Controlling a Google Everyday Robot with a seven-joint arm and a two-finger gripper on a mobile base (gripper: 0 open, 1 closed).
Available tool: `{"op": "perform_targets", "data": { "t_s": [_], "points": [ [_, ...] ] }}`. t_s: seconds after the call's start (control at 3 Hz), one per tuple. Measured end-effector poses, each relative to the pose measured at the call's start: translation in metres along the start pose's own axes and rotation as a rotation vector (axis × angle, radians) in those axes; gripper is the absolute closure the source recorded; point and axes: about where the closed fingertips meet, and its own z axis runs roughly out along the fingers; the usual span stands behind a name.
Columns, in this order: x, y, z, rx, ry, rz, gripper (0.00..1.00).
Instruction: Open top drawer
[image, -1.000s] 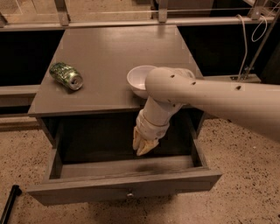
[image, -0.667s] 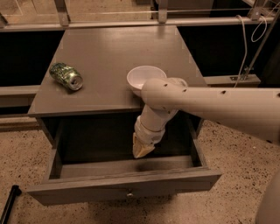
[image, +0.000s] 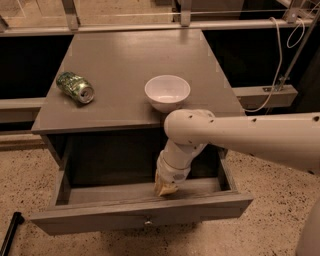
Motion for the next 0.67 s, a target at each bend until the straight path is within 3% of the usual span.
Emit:
{"op": "perform_targets", "data": {
  "t_s": [0.33,0.67],
  "points": [
    [-0.003,0.015,0.010,-0.051,-0.028,0.020,1.00],
    [-0.008,0.040,0.005,-0.117,-0.082,0.000,1.00]
  ]
}}
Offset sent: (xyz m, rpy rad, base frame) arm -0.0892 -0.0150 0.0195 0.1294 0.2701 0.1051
